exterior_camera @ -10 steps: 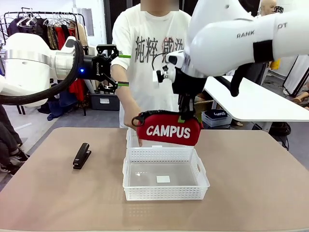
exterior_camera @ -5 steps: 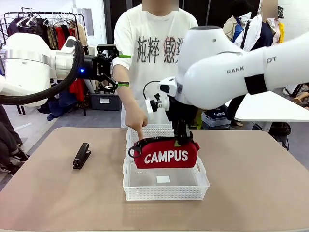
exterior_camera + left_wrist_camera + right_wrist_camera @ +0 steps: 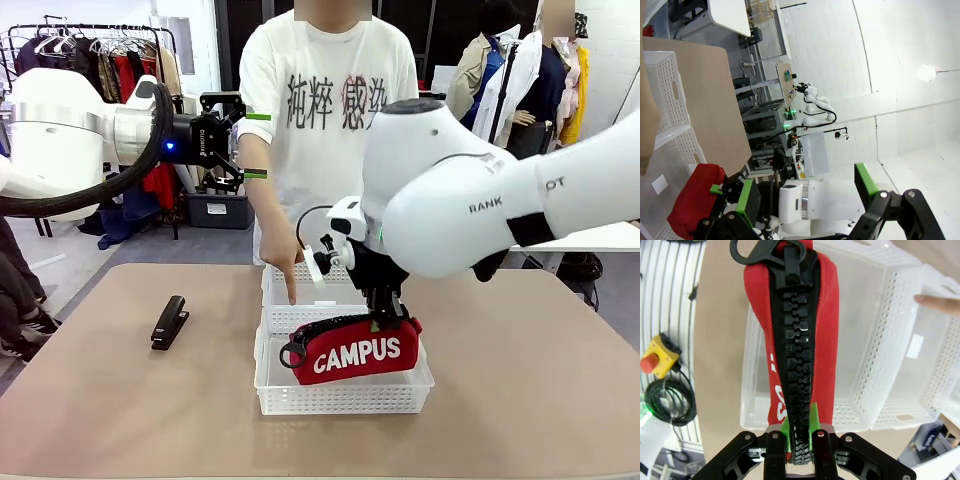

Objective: Distribute items into two baskets.
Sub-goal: Place the picked Pencil pouch into the Organizing basket as instructed by the person.

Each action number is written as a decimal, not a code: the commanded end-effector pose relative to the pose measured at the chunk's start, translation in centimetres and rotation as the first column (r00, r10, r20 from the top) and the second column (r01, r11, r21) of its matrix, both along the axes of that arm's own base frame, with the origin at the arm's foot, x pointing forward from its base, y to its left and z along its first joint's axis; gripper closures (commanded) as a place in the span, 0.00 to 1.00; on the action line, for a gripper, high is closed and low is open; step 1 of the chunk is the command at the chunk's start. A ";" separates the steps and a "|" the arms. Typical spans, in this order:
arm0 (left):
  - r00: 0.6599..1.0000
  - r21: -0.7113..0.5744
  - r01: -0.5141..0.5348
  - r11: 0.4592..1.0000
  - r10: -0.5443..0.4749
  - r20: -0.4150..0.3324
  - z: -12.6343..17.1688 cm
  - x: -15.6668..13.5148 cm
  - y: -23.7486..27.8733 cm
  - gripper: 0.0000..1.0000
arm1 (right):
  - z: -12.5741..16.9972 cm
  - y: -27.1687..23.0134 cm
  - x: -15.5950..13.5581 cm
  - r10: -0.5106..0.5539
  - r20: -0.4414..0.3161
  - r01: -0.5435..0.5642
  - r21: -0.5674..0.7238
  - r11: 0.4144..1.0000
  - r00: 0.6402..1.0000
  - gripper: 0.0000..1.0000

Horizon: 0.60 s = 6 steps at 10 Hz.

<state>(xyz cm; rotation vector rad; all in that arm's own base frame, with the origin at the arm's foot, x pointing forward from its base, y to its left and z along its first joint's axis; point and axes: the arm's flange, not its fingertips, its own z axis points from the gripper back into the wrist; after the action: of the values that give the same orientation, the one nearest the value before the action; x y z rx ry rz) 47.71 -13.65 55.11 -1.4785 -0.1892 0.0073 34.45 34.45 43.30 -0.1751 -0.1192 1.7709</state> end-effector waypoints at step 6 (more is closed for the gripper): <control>1.000 0.000 0.002 1.000 -0.002 0.000 0.2 0.0 0.1 0.00 | -4.2 0.4 1.1 -0.111 0.064 0.113 -0.023 0.993 0.992 1.00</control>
<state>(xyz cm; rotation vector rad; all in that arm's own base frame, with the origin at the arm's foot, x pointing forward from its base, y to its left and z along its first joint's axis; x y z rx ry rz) 47.71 -13.65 55.11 -1.4785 -0.1892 0.0074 35.27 34.31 39.78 -0.2176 -0.1059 1.6902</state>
